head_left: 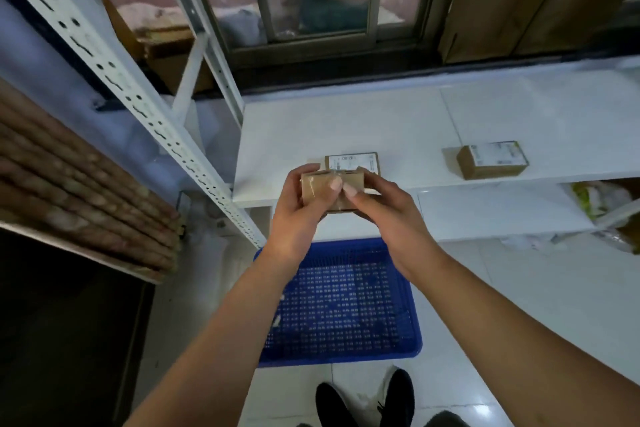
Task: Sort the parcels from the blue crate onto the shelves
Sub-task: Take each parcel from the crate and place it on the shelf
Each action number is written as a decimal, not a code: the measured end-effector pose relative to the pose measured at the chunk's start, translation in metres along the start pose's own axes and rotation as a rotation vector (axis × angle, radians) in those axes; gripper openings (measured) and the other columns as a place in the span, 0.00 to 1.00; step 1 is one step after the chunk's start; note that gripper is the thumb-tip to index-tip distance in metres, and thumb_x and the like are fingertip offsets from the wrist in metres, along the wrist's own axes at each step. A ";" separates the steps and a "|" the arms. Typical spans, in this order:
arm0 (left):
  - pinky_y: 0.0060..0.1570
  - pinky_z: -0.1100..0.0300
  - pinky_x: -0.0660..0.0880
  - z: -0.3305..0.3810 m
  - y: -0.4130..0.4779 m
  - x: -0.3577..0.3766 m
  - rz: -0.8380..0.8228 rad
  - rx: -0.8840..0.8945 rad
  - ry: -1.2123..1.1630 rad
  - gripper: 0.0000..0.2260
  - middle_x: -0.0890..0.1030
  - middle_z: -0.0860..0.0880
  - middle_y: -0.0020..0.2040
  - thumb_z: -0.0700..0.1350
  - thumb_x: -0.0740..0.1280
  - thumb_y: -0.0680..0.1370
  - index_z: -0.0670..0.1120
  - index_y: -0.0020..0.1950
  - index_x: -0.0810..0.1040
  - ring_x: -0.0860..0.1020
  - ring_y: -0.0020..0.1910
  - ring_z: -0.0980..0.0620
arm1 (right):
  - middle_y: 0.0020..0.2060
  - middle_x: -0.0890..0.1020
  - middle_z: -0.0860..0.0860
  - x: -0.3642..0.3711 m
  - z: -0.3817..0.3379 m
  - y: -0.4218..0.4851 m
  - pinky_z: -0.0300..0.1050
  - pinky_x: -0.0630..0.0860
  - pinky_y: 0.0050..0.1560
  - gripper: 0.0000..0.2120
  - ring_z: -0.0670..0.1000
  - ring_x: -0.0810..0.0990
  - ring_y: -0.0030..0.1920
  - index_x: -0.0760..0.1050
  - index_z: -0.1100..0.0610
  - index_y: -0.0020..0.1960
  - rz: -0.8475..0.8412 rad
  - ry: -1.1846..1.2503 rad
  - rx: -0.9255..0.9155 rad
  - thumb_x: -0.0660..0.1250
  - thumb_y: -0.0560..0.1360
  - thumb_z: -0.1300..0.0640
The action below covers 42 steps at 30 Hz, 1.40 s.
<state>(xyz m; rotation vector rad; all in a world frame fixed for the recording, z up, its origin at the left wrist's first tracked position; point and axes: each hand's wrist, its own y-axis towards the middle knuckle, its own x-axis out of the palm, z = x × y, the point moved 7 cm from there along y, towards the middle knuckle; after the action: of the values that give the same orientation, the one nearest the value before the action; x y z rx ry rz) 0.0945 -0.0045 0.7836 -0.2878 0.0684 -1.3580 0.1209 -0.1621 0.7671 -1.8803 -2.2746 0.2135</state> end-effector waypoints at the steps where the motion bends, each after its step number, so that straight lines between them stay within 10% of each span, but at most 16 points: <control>1: 0.63 0.49 0.82 0.012 -0.003 -0.001 0.010 0.003 -0.020 0.23 0.86 0.47 0.59 0.52 0.75 0.76 0.48 0.69 0.77 0.84 0.59 0.49 | 0.68 0.83 0.48 -0.002 -0.016 -0.001 0.55 0.77 0.73 0.34 0.48 0.83 0.67 0.81 0.45 0.71 0.005 -0.006 -0.021 0.76 0.69 0.32; 6: 0.61 0.45 0.82 0.059 -0.002 -0.004 -0.053 -0.020 -0.278 0.17 0.83 0.42 0.67 0.53 0.73 0.77 0.53 0.65 0.83 0.83 0.65 0.43 | 0.70 0.81 0.49 -0.024 -0.074 0.004 0.57 0.76 0.75 0.22 0.49 0.80 0.70 0.82 0.42 0.68 0.095 0.019 -0.066 0.72 0.78 0.35; 10: 0.66 0.44 0.77 0.096 0.000 0.005 -0.193 -0.061 -0.417 0.39 0.76 0.36 0.75 0.61 0.75 0.75 0.46 0.81 0.66 0.76 0.74 0.38 | 0.64 0.86 0.48 -0.025 -0.108 0.009 0.56 0.78 0.73 0.18 0.53 0.82 0.69 0.77 0.44 0.72 -0.005 0.038 -0.011 0.68 0.83 0.43; 15: 0.71 0.40 0.75 0.134 0.003 0.006 -0.157 0.057 -0.326 0.28 0.81 0.38 0.70 0.62 0.57 0.84 0.48 0.78 0.72 0.79 0.71 0.38 | 0.62 0.88 0.51 -0.016 -0.151 0.002 0.55 0.83 0.67 0.19 0.58 0.88 0.62 0.77 0.46 0.73 -0.100 0.191 -0.051 0.70 0.82 0.47; 21: 0.56 0.48 0.84 0.179 0.001 -0.004 0.178 0.345 -0.179 0.17 0.86 0.43 0.58 0.59 0.67 0.79 0.52 0.63 0.78 0.85 0.62 0.41 | 0.64 0.86 0.54 -0.028 -0.190 0.004 0.55 0.81 0.70 0.21 0.55 0.86 0.65 0.76 0.51 0.70 0.026 0.219 -0.208 0.75 0.79 0.53; 29: 0.65 0.45 0.80 0.221 -0.001 0.020 -0.043 0.502 -0.156 0.30 0.83 0.50 0.64 0.50 0.76 0.76 0.60 0.77 0.73 0.81 0.67 0.47 | 0.67 0.79 0.53 -0.016 -0.214 -0.002 0.56 0.82 0.69 0.35 0.55 0.83 0.67 0.72 0.43 0.73 -0.097 0.073 -0.210 0.80 0.70 0.44; 34: 0.53 0.67 0.80 0.274 -0.002 0.028 -0.161 0.527 0.309 0.36 0.79 0.55 0.65 0.48 0.79 0.76 0.62 0.78 0.64 0.82 0.60 0.60 | 0.71 0.78 0.47 -0.025 -0.239 -0.008 0.59 0.76 0.75 0.38 0.50 0.78 0.71 0.72 0.42 0.76 -0.103 -0.131 -0.253 0.76 0.70 0.30; 42: 0.64 0.47 0.81 0.337 -0.016 0.067 -0.469 0.501 0.859 0.40 0.67 0.53 0.76 0.47 0.84 0.69 0.63 0.74 0.66 0.82 0.61 0.49 | 0.66 0.85 0.54 -0.018 -0.290 -0.018 0.55 0.85 0.60 0.35 0.59 0.86 0.65 0.75 0.46 0.76 -0.275 0.052 -0.361 0.80 0.70 0.52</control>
<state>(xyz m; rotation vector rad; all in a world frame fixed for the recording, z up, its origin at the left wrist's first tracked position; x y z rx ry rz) 0.1654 -0.0168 1.1199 0.7585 0.3855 -1.8257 0.1735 -0.1846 1.0524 -1.6608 -2.6380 -0.3001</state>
